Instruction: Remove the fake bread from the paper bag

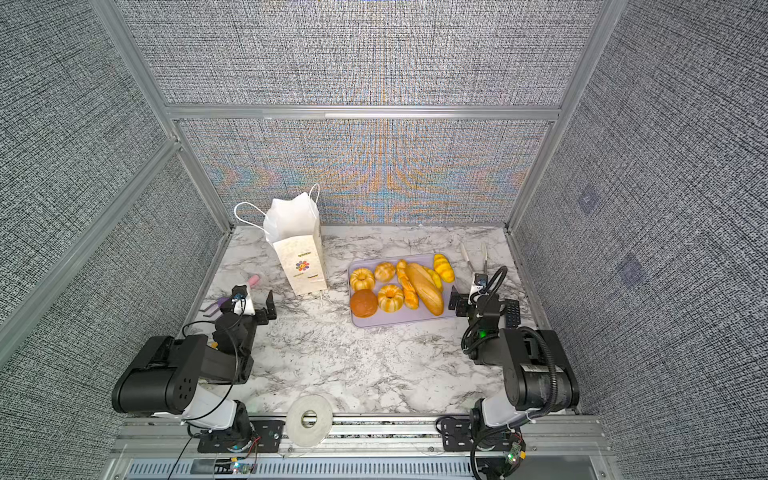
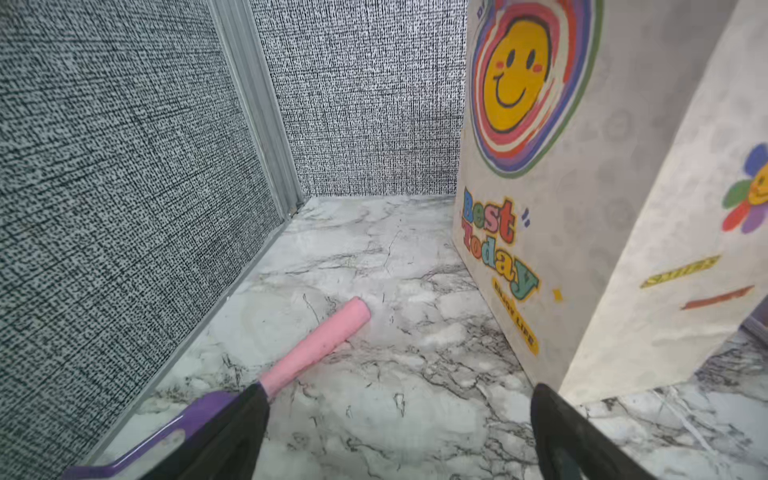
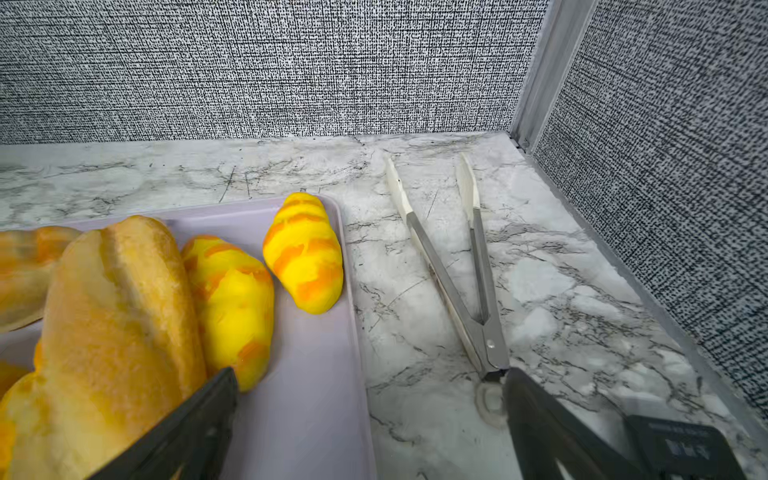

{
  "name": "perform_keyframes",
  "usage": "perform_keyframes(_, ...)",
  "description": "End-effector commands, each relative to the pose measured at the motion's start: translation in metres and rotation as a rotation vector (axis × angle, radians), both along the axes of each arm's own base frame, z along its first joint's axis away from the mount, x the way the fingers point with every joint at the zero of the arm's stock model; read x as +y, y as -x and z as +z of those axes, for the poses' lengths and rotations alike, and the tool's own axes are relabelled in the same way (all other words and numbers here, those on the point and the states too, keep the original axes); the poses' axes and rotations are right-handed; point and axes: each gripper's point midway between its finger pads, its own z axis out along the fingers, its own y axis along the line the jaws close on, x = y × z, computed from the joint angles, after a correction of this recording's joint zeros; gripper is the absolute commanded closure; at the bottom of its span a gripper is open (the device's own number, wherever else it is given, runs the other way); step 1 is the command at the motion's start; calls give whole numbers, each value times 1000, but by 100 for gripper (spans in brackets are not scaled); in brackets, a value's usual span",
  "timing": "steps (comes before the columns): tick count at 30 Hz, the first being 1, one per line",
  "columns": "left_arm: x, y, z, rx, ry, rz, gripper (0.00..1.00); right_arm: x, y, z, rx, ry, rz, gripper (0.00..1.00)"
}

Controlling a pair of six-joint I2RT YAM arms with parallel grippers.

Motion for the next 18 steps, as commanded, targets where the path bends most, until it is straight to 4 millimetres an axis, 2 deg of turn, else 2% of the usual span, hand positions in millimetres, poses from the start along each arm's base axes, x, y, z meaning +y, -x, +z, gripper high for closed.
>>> perform_keyframes(1,-1,-1,10,-47,-3,-5,1,-1,-1,1,-2,-2,-7,1)
perform_keyframes(18,-1,-1,10,-44,-2,-4,0,-1,-2,-1,8,-3,2,1)
